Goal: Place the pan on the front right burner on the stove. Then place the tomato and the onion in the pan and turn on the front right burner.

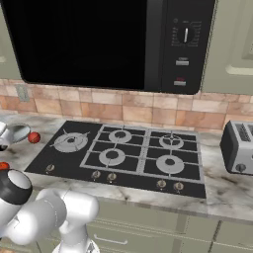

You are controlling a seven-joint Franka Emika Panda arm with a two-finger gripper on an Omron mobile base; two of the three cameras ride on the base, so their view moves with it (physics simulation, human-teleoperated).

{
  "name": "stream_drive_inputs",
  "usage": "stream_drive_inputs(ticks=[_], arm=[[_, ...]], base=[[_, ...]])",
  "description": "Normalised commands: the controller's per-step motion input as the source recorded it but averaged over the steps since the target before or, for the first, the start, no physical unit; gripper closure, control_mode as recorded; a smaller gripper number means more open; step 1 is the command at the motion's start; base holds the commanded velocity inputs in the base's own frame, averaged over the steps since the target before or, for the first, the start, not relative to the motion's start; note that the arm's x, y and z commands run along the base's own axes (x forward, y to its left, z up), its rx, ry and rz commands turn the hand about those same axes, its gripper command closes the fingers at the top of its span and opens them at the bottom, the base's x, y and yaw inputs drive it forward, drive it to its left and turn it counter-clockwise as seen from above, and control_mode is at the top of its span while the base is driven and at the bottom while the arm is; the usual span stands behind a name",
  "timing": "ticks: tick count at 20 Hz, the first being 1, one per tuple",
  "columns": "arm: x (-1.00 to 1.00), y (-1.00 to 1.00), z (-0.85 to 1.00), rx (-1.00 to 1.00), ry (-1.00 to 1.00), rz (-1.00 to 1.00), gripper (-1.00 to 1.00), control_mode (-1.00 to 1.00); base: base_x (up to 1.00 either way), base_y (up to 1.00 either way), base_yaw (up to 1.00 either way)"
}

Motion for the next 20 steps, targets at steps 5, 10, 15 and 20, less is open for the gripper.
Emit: stream_drive_inputs(ticks=[5, 10, 15, 20], arm=[[0.0, 0.17, -0.22, 0.0, 0.0, 0.0, -1.0, -1.0], [0.05, 0.25, -0.14, 0.0, 0.0, 0.02, -1.0, -1.0], [0.0, 0.3, -0.07, 0.0, 0.0, 0.0, -1.0, -1.0], [0.02, 0.26, -0.02, 0.0, 0.0, 0.0, -1.0, -1.0]], base=[[0.0, 0.0, 0.0], [0.0, 0.0, 0.0], [0.0, 0.0, 0.0], [0.0, 0.0, 0.0]])
